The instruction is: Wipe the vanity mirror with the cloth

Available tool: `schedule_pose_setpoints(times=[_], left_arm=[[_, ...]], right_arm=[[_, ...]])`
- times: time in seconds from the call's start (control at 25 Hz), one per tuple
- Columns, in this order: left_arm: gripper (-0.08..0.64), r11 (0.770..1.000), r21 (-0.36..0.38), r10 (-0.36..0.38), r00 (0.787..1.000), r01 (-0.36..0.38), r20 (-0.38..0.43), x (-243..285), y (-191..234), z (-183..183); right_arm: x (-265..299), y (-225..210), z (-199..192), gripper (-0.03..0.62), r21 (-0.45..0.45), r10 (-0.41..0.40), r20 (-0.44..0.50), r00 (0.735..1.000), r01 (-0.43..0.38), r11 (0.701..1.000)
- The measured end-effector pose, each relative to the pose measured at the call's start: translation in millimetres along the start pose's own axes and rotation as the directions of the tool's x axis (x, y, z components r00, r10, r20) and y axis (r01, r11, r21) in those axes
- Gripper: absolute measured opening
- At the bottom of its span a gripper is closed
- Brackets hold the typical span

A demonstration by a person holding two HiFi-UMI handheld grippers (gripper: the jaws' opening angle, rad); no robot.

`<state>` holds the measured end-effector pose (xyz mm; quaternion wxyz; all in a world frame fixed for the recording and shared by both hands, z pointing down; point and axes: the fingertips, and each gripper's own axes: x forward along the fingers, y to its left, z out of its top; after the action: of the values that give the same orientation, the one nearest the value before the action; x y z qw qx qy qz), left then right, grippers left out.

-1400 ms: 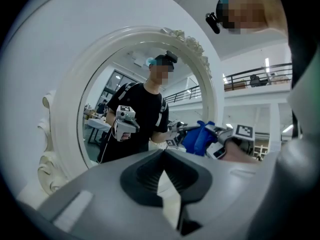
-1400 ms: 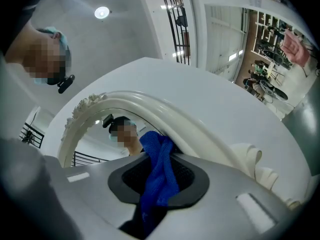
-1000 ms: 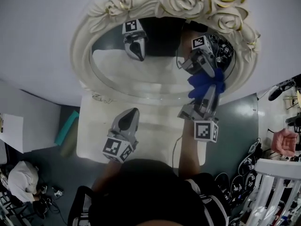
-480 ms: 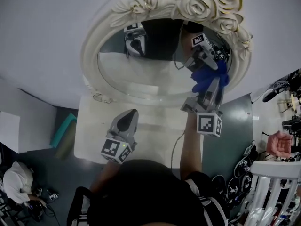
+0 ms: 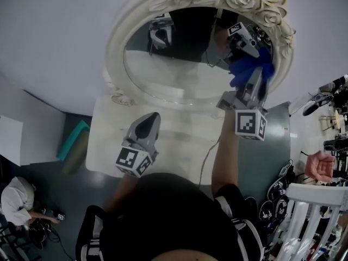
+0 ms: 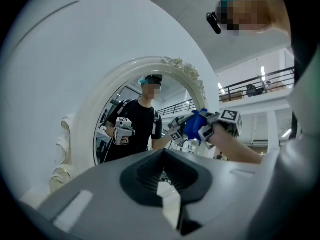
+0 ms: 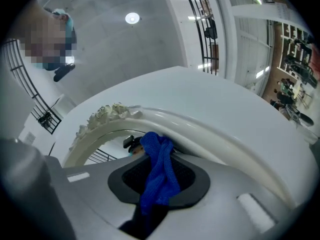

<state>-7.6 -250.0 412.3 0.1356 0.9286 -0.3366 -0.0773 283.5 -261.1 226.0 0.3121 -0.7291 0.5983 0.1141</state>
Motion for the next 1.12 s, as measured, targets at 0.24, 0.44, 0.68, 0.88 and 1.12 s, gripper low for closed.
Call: schedule_pose_setpoints(times=[0.24, 0.44, 0.68, 0.88, 1.12], left_arm=[[0.011, 1.0, 0.001, 0.017, 1.0, -0.017, 0.016, -17.2, 6.2, 5.2], [0.011, 0.999, 0.001, 0.036, 0.999, -0.036, 0.03, -30.3, 12.2, 10.4], [0.011, 0.998, -0.008, 0.067, 0.997, -0.067, 0.045, -47.2, 23.3, 13.8], [0.011, 0.996, -0.019, 0.089, 0.994, -0.088, 0.057, -58.5, 31.4, 17.0], [0.011, 0.992, -0.033, 0.12, 0.991, -0.118, 0.067, -68.2, 44.3, 13.6]], right_arm=[[22.8, 44.7, 17.6, 0.066, -0.09, 0.066, -0.032, 0.997, -0.069, 0.994], [35.7, 68.0, 24.9, 0.066, -0.124, 0.087, -0.055, 0.995, -0.093, 0.988], [50.2, 111.8, 28.8, 0.066, -0.238, 0.147, -0.095, 0.984, -0.166, 0.957], [59.1, 159.8, 21.3, 0.066, -0.367, 0.202, -0.134, 0.97, -0.238, 0.899], [63.6, 204.6, 1.2, 0.066, -0.502, 0.233, -0.19, 0.954, -0.299, 0.811]])
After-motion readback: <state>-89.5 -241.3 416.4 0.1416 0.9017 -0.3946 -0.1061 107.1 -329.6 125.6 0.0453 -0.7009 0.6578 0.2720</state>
